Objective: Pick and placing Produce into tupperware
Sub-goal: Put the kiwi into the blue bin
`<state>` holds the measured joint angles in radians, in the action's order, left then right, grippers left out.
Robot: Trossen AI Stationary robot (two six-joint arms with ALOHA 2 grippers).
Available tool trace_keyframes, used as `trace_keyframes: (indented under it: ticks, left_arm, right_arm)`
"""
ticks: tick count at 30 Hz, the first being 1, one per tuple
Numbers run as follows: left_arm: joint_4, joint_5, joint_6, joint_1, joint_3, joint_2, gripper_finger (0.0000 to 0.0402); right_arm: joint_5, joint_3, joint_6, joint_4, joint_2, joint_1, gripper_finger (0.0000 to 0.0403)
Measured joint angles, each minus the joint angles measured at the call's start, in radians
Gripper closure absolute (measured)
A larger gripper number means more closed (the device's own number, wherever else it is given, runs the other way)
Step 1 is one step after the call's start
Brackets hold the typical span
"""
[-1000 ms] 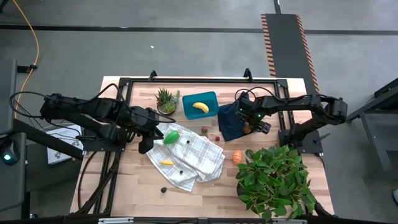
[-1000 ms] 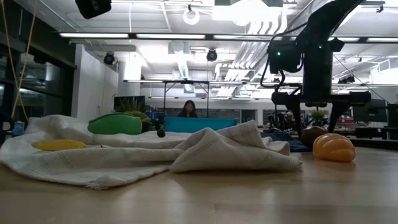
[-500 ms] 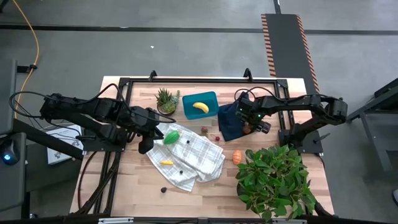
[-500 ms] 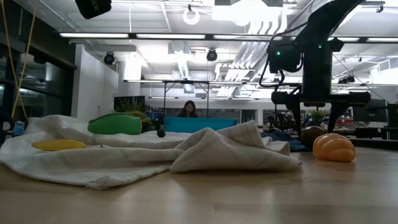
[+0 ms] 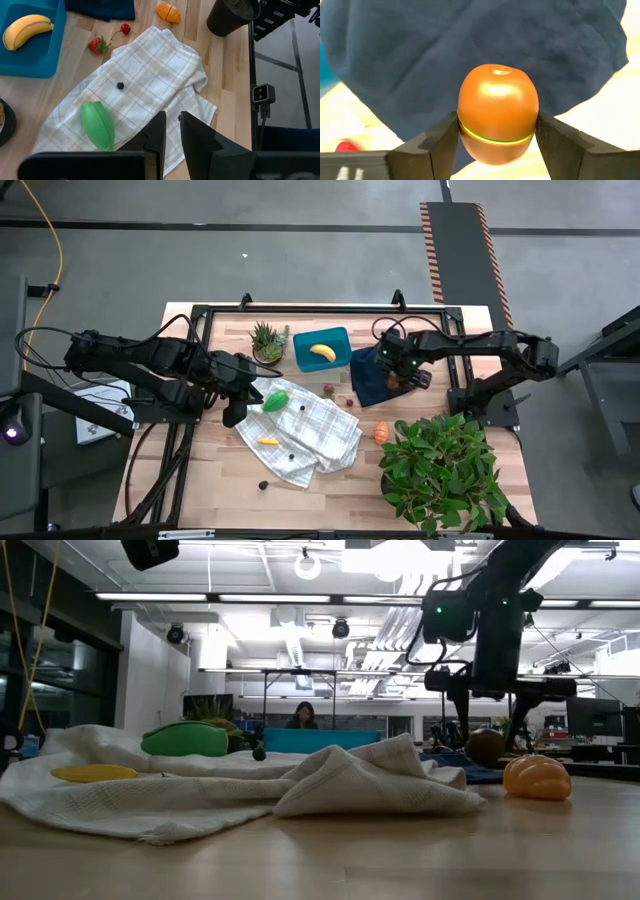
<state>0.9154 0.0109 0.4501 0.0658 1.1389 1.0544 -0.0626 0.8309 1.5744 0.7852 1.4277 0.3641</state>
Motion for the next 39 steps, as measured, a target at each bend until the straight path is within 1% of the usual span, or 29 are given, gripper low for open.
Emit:
trace_keyframes:
  ticks: [15,25,39]
  left_arm:
    - [0.000,0.000,0.000,0.000,0.000,0.000,0.0355]
    - [0.000,0.000,0.000,0.000,0.000,0.000,0.0355]
    - [0.000,0.000,0.000,0.000,0.000,0.000,0.0355]
  right_arm:
    - [0.016,0.096,-0.102,0.060,0.000,0.000,0.0178]
    - [0.061,0.183,-0.175,0.129,0.000,0.000,0.0178]
    - [0.083,0.270,-0.286,0.135,-0.001,0.000,0.0178]
